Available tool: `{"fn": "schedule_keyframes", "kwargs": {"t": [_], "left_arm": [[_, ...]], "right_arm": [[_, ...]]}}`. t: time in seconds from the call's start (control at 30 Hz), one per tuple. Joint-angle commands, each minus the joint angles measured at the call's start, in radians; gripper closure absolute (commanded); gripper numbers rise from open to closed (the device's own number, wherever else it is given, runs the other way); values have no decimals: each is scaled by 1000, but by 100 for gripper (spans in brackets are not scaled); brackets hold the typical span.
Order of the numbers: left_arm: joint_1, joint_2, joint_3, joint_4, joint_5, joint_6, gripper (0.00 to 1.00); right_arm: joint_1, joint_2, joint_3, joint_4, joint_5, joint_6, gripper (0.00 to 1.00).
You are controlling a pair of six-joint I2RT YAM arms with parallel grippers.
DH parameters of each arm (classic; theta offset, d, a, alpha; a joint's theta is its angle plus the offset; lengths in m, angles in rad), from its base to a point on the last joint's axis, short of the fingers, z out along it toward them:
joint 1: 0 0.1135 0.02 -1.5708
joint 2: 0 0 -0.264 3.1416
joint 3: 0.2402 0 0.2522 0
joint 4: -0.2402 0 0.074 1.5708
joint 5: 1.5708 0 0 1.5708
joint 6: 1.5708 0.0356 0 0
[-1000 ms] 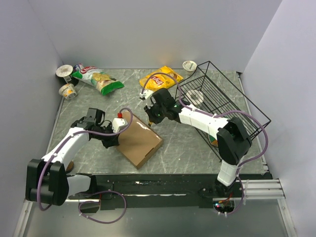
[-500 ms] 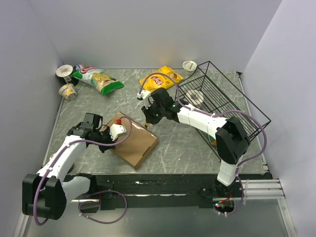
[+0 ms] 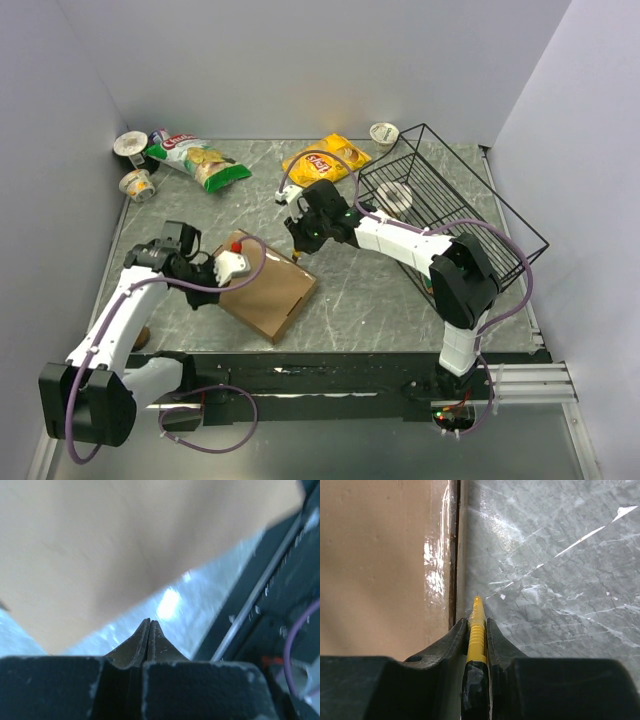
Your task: Unpack the express box
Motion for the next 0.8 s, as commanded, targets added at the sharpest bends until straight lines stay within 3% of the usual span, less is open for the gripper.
{"fn": "schedule_keyframes", "kwargs": {"t": [0.0, 0.1, 0.23, 0.47, 0.63, 0.77], "left_arm": [[20, -12, -71, -124, -107, 135, 99], [20, 17, -87, -80, -121, 141, 99], [3, 94, -71, 127, -71, 82, 99], [-98, 368, 89, 396, -44, -43, 98], [-173, 532, 245, 473, -46, -142, 93], [-172, 631, 387, 392, -60, -250, 89]], "right_arm": [[-1, -40, 19, 35, 24, -11, 100], [-16, -45, 23, 32, 24, -20, 100], [-30, -48, 19, 31, 39, -29, 100], [-87, -80, -12, -9, 25, -34, 100], [-128, -112, -61, -11, 82, -68, 100], [-153, -149, -86, -6, 128, -95, 100]]}}
